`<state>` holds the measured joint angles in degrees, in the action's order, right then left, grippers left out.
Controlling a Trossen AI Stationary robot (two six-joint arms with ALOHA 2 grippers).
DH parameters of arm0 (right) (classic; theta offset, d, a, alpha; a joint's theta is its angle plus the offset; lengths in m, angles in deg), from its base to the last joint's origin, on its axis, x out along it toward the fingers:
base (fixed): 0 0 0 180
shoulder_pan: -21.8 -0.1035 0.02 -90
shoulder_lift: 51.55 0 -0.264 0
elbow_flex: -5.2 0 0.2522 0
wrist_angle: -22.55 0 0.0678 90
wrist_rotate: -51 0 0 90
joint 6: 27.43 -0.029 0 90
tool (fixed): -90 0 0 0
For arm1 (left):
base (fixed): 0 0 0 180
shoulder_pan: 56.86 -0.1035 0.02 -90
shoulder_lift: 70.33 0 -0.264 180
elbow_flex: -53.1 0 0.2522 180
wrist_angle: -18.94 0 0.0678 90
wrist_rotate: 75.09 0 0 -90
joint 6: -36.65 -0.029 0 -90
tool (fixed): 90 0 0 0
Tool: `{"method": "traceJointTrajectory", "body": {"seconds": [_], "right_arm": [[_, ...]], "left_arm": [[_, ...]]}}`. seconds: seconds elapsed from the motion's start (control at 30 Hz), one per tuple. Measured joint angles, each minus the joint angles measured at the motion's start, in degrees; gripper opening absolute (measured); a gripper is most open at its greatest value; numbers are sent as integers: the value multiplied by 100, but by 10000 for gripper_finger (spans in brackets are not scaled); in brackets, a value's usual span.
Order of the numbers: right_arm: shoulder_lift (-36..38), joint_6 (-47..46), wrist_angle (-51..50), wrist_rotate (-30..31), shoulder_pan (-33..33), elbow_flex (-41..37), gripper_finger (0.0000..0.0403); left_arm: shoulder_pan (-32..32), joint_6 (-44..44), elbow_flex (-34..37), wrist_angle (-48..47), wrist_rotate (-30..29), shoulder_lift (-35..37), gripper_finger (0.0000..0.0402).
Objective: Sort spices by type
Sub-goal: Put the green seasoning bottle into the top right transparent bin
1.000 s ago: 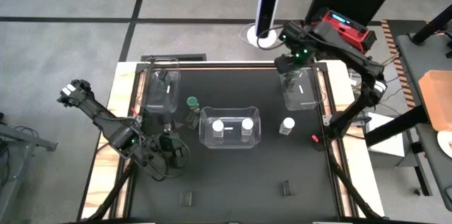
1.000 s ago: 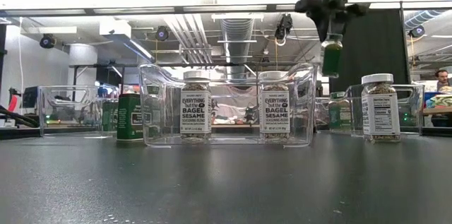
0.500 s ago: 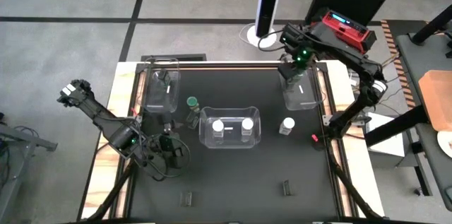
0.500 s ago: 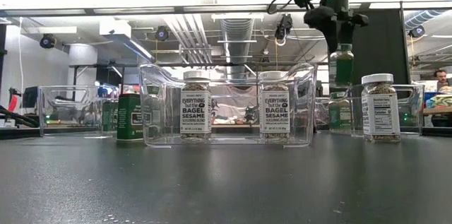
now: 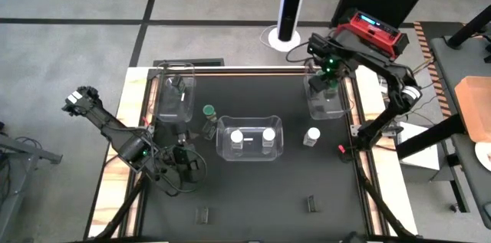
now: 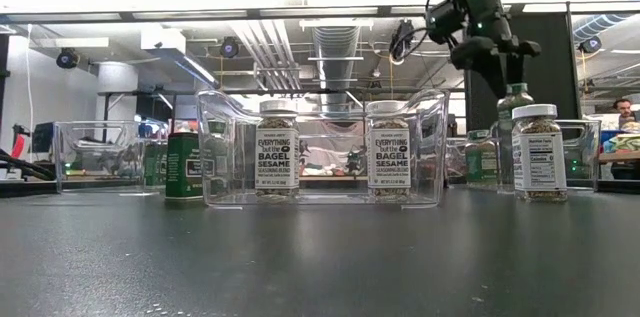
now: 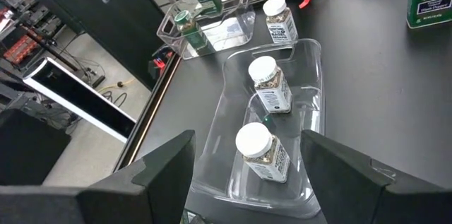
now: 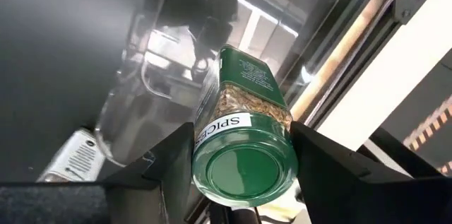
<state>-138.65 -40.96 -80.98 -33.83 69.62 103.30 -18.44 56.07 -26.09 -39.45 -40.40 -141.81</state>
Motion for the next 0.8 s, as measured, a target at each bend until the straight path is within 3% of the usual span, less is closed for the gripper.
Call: {"method": "traceJointTrajectory", "body": {"seconds": [0.5, 0.8], "right_arm": [[-84, 204, 981, -88, 24, -887, 203], [-267, 263, 1344, -109, 24, -975, 213]], "left_arm": [[0, 20, 0, 0, 37, 0, 241], [0, 22, 0, 1, 37, 0, 241]]}}
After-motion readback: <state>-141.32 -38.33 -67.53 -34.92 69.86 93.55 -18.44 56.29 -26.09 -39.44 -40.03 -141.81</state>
